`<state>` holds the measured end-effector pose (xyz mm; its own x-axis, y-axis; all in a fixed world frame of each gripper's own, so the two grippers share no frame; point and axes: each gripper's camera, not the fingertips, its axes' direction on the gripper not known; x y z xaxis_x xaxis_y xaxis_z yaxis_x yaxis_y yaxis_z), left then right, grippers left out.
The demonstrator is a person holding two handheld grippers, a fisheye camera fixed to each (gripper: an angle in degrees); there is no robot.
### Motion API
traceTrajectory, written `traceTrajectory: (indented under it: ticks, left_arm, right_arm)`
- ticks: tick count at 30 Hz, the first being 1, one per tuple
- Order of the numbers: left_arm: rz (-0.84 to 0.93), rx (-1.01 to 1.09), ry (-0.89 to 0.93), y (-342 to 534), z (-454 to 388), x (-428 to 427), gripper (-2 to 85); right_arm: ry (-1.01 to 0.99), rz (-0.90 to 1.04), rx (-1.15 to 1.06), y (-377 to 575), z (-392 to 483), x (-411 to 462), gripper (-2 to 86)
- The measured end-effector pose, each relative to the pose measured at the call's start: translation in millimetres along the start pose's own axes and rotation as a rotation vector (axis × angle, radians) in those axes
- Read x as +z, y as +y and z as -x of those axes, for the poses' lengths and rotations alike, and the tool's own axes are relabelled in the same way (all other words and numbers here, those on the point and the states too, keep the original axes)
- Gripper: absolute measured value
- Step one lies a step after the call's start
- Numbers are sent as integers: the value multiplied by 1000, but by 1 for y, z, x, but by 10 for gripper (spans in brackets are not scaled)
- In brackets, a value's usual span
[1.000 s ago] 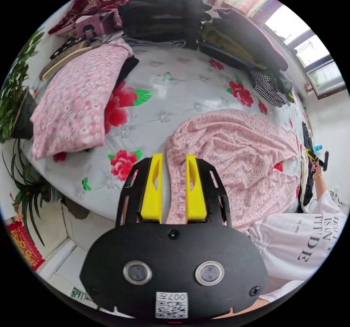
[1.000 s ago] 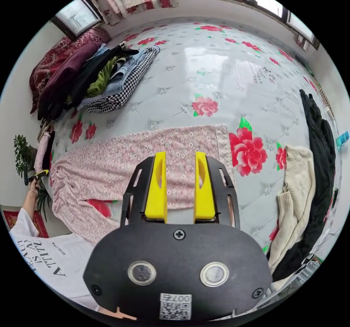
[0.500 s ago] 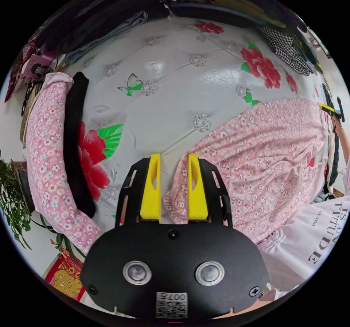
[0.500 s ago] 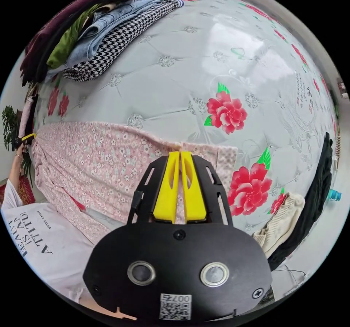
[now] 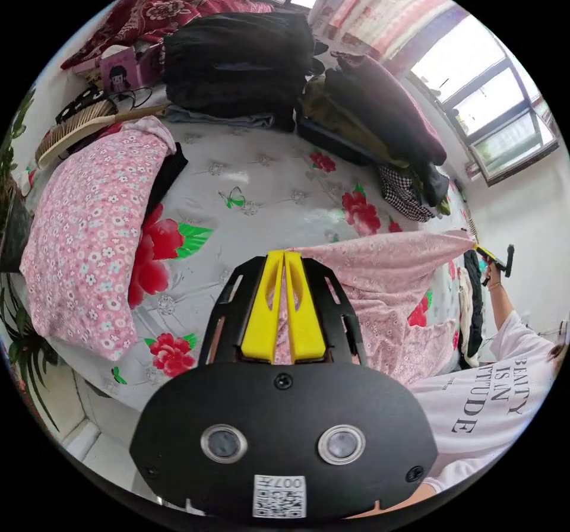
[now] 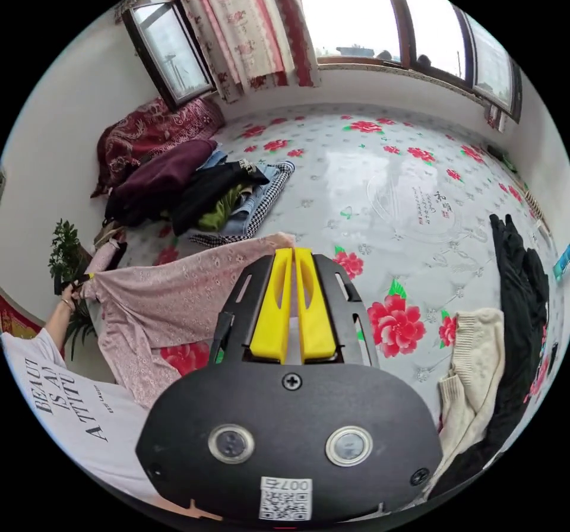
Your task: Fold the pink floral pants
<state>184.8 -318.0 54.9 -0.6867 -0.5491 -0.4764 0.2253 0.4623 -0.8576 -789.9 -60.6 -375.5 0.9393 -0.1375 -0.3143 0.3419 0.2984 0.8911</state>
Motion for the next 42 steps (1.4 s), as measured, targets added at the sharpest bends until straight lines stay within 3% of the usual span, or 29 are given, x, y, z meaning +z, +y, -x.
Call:
traceTrajectory:
  ticks: [4, 10, 17, 22, 27, 29, 32, 37, 40, 42]
  left_arm:
    - [-34, -52, 65, 16, 21, -13, -10]
    - [-64, -46, 122, 23, 28, -27, -10]
    - [-214, 155, 193, 87, 12, -107, -10]
    - [-150, 200, 144, 189, 26, -111, -10]
    - [145, -77, 58, 290, 71, -21, -10]
    - [177, -169, 70, 303, 83, -1, -10]
    - [108, -230, 101, 293, 88, -8, -10]
    - [-3, -42, 49, 256, 51, -55, -9]
    - [67, -39, -31, 262, 50, -43, -7]
    - [220, -109, -59, 279, 61, -7, -1]
  right_arm:
    - [135, 233, -31, 20, 4, 20, -3]
    - [-14, -9, 106, 30, -6, -47, -2]
    - [27, -258, -115, 122, 18, -171, -3]
    - [46, -112, -104, 246, 12, -175, -3]
    - [45, 359, 182, 379, -25, -55, -3]
    - [43, 452, 245, 402, -33, -27, -3]
    - [36, 369, 248, 397, -36, -35, -3]
    - [38, 179, 96, 371, -20, -90, -1]
    - [60, 260, 86, 393, -19, -75, 1]
    - [36, 419, 267, 425, -41, -40, 8]
